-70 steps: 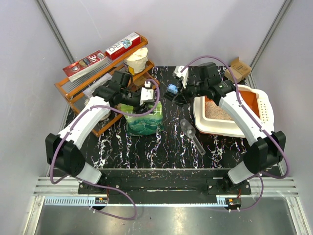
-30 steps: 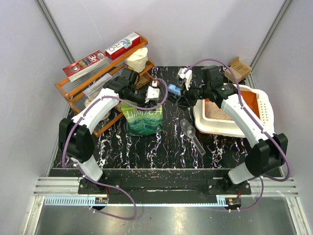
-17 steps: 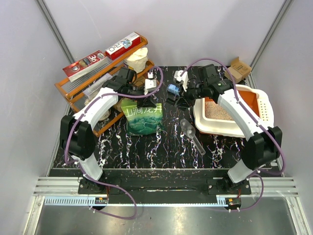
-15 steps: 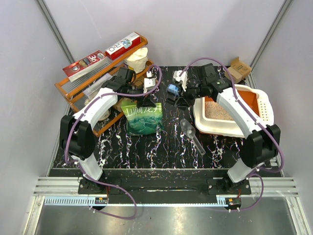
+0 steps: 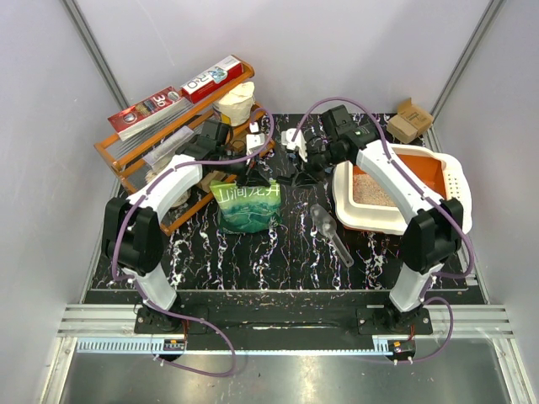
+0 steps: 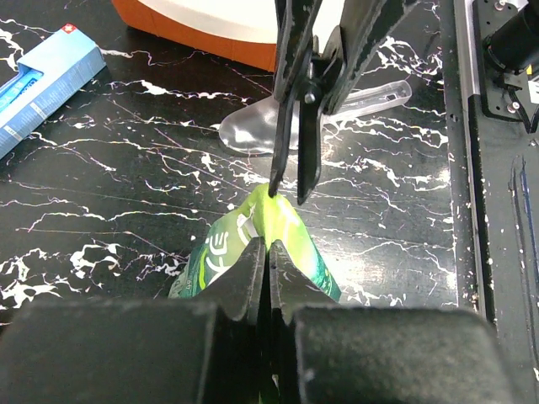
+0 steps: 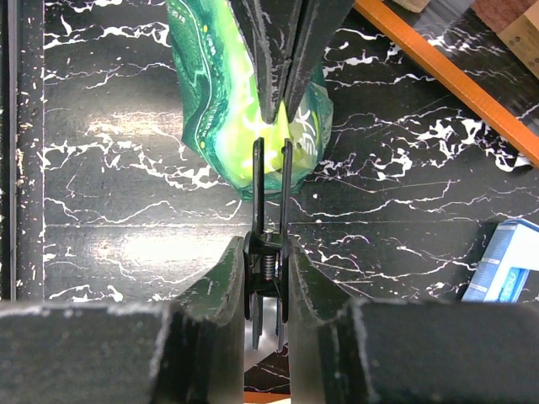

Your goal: Fill the litter box with clean litter

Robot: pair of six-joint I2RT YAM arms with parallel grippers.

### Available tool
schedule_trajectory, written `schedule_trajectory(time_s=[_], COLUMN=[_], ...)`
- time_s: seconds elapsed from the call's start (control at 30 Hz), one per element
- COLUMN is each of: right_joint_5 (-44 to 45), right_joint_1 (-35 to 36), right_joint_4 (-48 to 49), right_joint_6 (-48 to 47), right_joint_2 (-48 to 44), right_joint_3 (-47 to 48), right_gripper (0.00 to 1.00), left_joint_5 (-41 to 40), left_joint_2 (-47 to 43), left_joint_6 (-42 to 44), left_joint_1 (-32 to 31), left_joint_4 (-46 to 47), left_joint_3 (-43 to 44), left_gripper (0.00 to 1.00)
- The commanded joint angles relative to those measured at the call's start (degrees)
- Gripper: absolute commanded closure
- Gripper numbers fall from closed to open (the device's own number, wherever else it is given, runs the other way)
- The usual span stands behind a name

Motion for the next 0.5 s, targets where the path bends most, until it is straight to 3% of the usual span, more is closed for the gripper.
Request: schedule_trajectory(time_s=[0.0, 0.47], right_joint_5=[0.04, 1.53], right_joint_1=[1.27, 2.32], right_joint_4=[-2.2, 2.45], right_joint_6=[-3.5, 0.01], right_joint_2=[0.83, -1.19], right_joint_3=[2.94, 2.59], right_gripper=[1.0, 1.0], left_joint_5=[3.62, 3.53], left_joint_2=[-2.78, -2.87], left_joint_6=[-1.81, -2.34], left_joint_1=[-0.08, -0.08], left_joint_4=[4.74, 4.92], left_joint_3=[-0.83, -0.83], left_gripper=[1.0, 1.0])
